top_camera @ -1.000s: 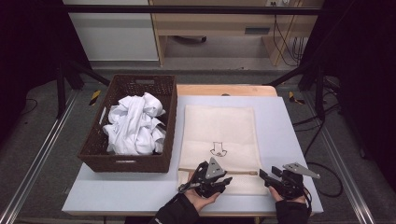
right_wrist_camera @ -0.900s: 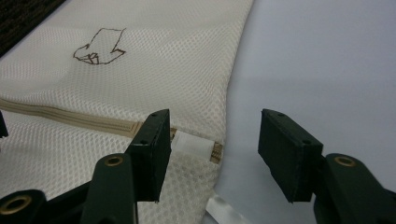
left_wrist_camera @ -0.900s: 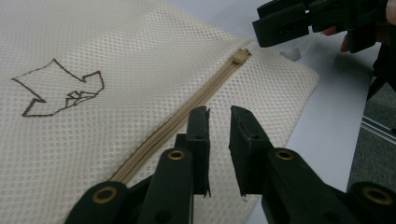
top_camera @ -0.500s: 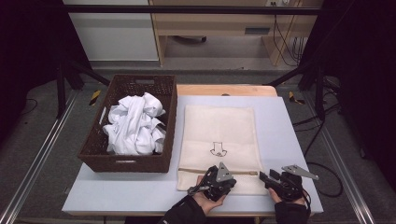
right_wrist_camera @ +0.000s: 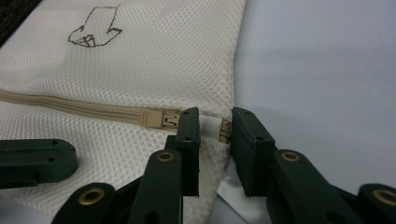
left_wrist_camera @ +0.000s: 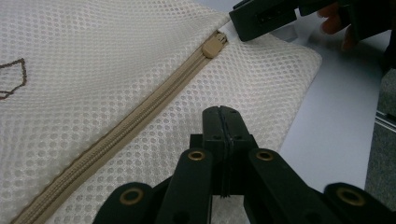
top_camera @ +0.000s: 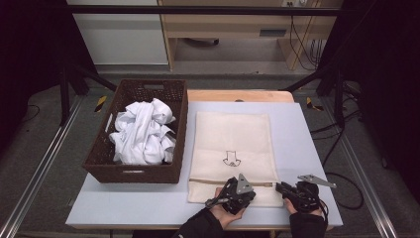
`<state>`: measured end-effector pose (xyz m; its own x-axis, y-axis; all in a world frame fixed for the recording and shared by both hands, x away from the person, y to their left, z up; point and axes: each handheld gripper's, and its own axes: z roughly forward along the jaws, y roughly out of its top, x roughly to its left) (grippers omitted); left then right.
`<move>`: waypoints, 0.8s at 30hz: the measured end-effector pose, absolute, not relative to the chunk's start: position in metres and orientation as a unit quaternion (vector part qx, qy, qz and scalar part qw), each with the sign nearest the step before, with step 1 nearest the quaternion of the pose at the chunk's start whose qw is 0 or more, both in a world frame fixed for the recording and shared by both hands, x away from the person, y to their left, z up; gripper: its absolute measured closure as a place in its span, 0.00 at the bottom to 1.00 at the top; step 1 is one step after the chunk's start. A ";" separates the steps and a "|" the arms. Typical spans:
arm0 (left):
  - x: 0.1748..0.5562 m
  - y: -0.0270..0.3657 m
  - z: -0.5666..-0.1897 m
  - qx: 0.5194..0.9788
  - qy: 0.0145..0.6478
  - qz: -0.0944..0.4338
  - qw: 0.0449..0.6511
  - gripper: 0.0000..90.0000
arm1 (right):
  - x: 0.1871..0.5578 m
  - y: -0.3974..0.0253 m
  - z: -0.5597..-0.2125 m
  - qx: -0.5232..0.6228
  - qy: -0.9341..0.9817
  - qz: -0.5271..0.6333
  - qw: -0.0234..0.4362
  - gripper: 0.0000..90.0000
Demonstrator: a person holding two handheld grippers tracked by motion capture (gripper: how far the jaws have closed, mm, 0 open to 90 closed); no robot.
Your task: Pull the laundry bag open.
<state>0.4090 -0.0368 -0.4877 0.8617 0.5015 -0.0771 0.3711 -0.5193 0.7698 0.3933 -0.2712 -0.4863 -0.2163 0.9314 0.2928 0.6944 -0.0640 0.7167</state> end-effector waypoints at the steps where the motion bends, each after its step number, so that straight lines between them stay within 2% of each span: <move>1: 0.408 -0.037 -0.488 0.868 0.252 0.077 0.422 0.99 | 0.394 -0.271 -0.485 0.615 0.665 0.400 0.141 0.88; 6: 0.407 -0.038 -0.488 0.869 0.250 0.085 0.419 0.99 | 0.393 -0.272 -0.483 0.621 0.659 0.403 0.135 0.92; 10: 0.408 -0.038 -0.488 0.868 0.252 0.082 0.420 0.99 | 0.389 -0.271 -0.477 0.602 0.663 0.418 0.153 0.91; 12: 0.408 -0.038 -0.488 0.867 0.253 0.082 0.421 0.99 | 0.384 -0.272 -0.469 0.578 0.660 0.453 0.159 0.87; 14: 0.408 -0.037 -0.488 0.868 0.253 0.080 0.420 0.99 | 0.382 -0.271 -0.466 0.558 0.661 0.481 0.142 0.83; 20: 0.408 -0.037 -0.488 0.868 0.253 0.080 0.421 0.99 | 0.391 -0.262 -0.478 0.569 0.682 0.439 0.135 0.73; 22: 0.408 -0.037 -0.488 0.868 0.253 0.080 0.421 0.99 | 0.395 -0.263 -0.482 0.581 0.683 0.425 0.124 0.73; 24: 0.408 -0.037 -0.488 0.868 0.253 0.080 0.421 0.99 | 0.398 -0.262 -0.486 0.586 0.687 0.413 0.123 0.76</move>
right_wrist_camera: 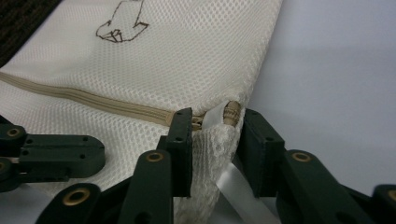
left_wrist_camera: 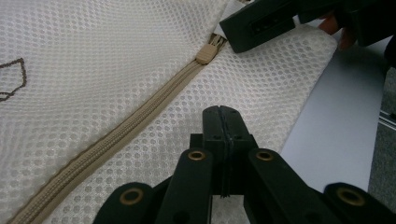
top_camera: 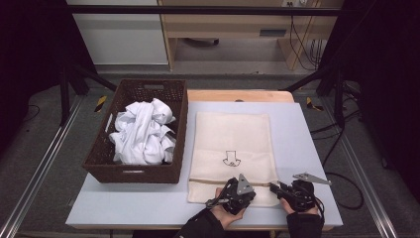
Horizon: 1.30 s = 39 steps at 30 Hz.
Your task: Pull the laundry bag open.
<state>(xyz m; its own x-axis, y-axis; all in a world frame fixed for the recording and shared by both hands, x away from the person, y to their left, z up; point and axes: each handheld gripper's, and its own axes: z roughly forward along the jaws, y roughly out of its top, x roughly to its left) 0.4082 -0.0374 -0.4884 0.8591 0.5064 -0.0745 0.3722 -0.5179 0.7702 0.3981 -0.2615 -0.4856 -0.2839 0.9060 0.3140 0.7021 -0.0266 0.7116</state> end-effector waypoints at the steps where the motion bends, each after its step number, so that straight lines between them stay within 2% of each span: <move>1: 0.408 -0.037 -0.488 0.868 0.253 0.079 0.421 0.99 | 0.399 -0.262 -0.485 0.585 0.686 0.414 0.122 0.80; 2: 0.408 -0.037 -0.488 0.868 0.253 0.079 0.421 0.99 | 0.399 -0.262 -0.485 0.585 0.686 0.414 0.122 0.80; 3: 0.409 -0.037 -0.488 0.868 0.252 0.079 0.420 0.99 | 0.399 -0.262 -0.483 0.582 0.684 0.423 0.120 0.87; 6: 0.409 -0.036 -0.488 0.867 0.258 0.073 0.421 0.99 | 0.397 -0.261 -0.480 0.574 0.687 0.428 0.125 0.91; 19: 0.424 -0.049 -0.459 0.857 0.249 0.103 0.439 0.84 | 0.391 -0.261 -0.467 0.554 0.677 0.464 0.135 0.92; 27: 0.437 -0.067 -0.466 0.868 0.239 0.099 0.424 0.79 | 0.391 -0.260 -0.462 0.542 0.674 0.482 0.141 0.92; 32: 0.440 -0.070 -0.471 0.875 0.227 0.096 0.417 0.79 | 0.392 -0.258 -0.462 0.538 0.677 0.481 0.141 0.92; 36: 0.440 -0.069 -0.471 0.878 0.220 0.088 0.416 0.88 | 0.393 -0.258 -0.464 0.538 0.678 0.481 0.139 0.92; 39: 0.437 -0.068 -0.468 0.876 0.215 0.091 0.422 0.89 | 0.393 -0.259 -0.463 0.539 0.675 0.484 0.137 0.92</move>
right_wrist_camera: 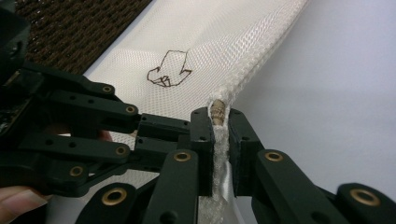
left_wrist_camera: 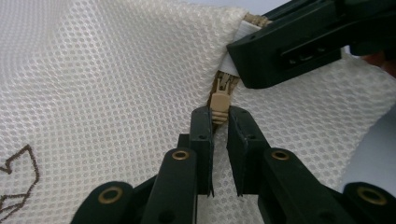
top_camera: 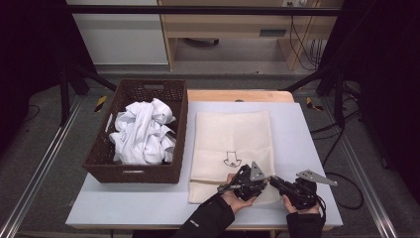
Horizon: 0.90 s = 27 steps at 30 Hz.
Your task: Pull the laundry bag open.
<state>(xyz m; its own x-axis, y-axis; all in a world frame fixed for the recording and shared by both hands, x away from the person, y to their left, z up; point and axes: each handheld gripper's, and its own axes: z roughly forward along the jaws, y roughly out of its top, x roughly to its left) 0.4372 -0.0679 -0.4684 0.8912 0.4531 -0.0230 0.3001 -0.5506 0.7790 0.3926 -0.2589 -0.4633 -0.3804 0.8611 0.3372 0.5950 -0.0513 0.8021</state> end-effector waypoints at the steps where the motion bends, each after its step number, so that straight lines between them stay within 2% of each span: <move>1: 0.436 -0.067 -0.467 0.875 0.213 0.087 0.426 0.89 | 0.392 -0.259 -0.463 0.540 0.673 0.486 0.137 0.92; 13: 0.436 -0.072 -0.470 0.869 0.211 0.081 0.440 0.84 | 0.390 -0.259 -0.462 0.537 0.672 0.492 0.134 0.92; 18: 0.437 -0.073 -0.470 0.871 0.212 0.085 0.434 0.89 | 0.391 -0.260 -0.462 0.538 0.672 0.491 0.132 0.92; 27: 0.433 -0.071 -0.467 0.877 0.213 0.103 0.418 0.90 | 0.391 -0.261 -0.462 0.540 0.677 0.481 0.139 0.92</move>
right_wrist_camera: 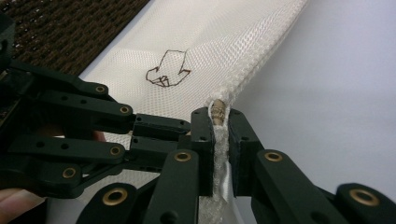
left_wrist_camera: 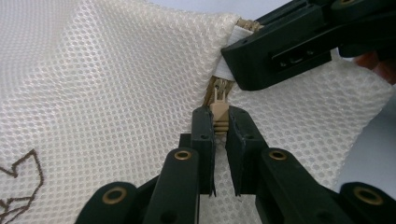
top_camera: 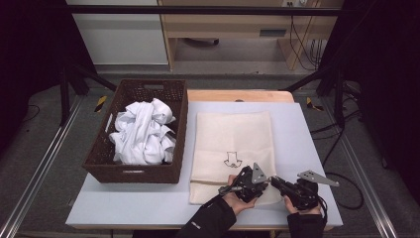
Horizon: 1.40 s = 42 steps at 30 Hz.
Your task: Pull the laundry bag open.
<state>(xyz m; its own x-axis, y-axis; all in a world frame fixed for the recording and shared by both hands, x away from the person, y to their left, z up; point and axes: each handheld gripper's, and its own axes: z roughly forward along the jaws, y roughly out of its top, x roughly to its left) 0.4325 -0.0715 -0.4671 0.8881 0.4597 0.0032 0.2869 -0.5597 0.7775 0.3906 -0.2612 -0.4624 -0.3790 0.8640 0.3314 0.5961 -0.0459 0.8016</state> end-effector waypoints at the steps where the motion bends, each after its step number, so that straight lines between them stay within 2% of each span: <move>1: 0.432 -0.071 -0.467 0.877 0.213 0.102 0.418 0.90 | 0.391 -0.261 -0.462 0.541 0.677 0.480 0.139 0.93; 42: 0.419 -0.016 -0.472 0.887 0.228 0.098 0.390 0.90 | 0.388 -0.269 -0.461 0.553 0.666 0.480 0.146 0.93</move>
<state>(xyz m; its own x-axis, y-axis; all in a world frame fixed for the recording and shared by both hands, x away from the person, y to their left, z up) 0.4195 -0.0165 -0.4718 0.8774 0.4798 -0.0046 0.3274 -0.5916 0.7368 0.3877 -0.2691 -0.4613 -0.3463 0.8759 0.3358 0.5958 -0.0711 0.8000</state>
